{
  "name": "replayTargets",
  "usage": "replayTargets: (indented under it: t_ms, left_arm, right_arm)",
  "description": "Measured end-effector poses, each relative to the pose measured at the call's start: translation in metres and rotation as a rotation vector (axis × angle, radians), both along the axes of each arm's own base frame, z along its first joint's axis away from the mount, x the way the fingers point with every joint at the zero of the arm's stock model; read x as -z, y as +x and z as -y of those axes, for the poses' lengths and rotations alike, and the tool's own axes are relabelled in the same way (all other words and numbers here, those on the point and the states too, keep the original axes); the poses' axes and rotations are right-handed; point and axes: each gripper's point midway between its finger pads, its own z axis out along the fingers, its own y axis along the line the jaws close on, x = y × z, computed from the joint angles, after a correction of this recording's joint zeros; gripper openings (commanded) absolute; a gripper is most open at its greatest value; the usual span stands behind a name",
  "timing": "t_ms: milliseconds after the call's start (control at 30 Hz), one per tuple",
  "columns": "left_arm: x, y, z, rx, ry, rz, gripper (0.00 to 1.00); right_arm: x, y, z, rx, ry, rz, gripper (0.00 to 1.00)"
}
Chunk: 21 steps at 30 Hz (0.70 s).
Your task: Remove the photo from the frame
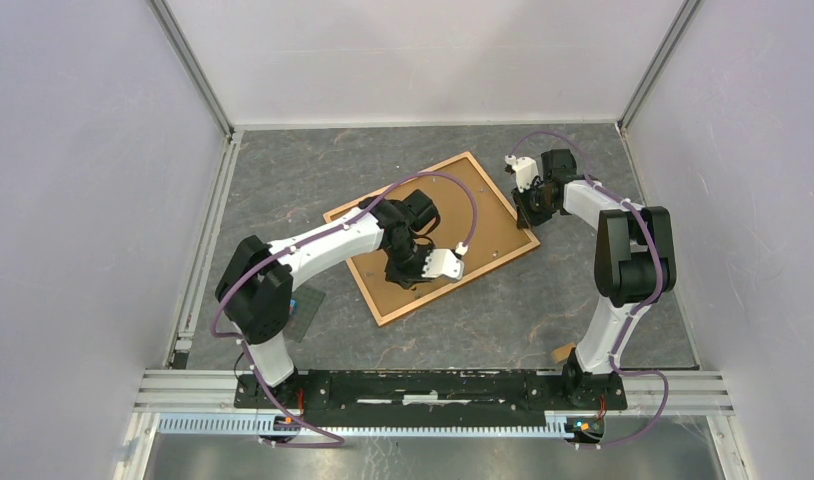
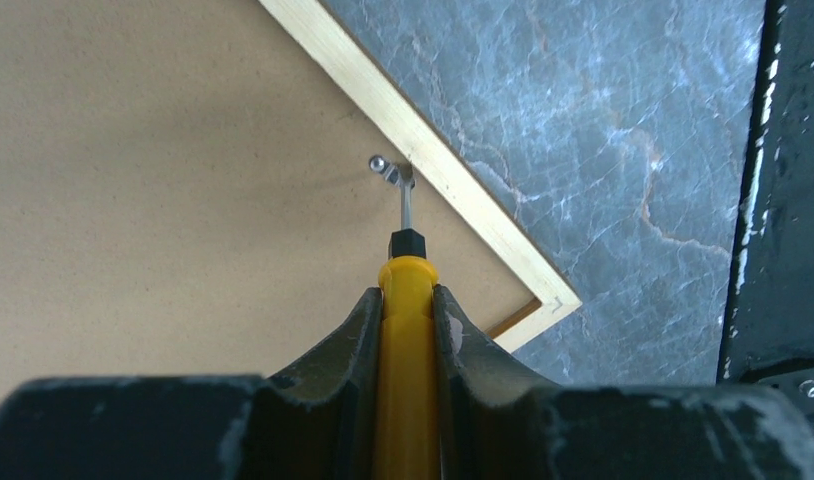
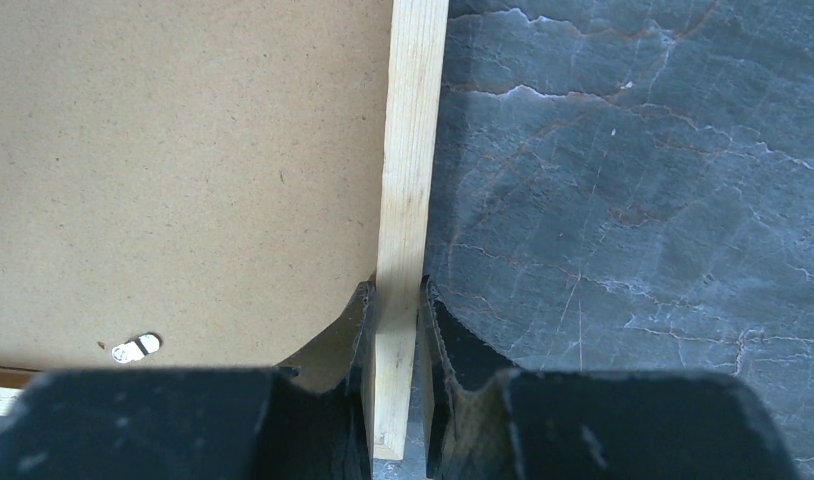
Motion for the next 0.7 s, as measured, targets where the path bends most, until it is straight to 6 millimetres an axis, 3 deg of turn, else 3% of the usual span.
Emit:
replayTargets:
  t_ms: [233,533,700]
  left_arm:
    - [0.002,0.006,-0.011,-0.004,0.049,0.031,0.02]
    - [0.0,0.028,-0.026,-0.046,0.089,0.091,0.02]
    - [-0.003,0.026,-0.029,-0.048,0.081,0.075,0.02]
  right_arm:
    - [0.0,0.0,0.0,-0.001,0.0,0.0,0.0]
    - [0.0,0.0,0.0,-0.001,0.0,-0.005,0.0]
    - [0.0,0.0,0.0,-0.001,-0.001,-0.01,0.0]
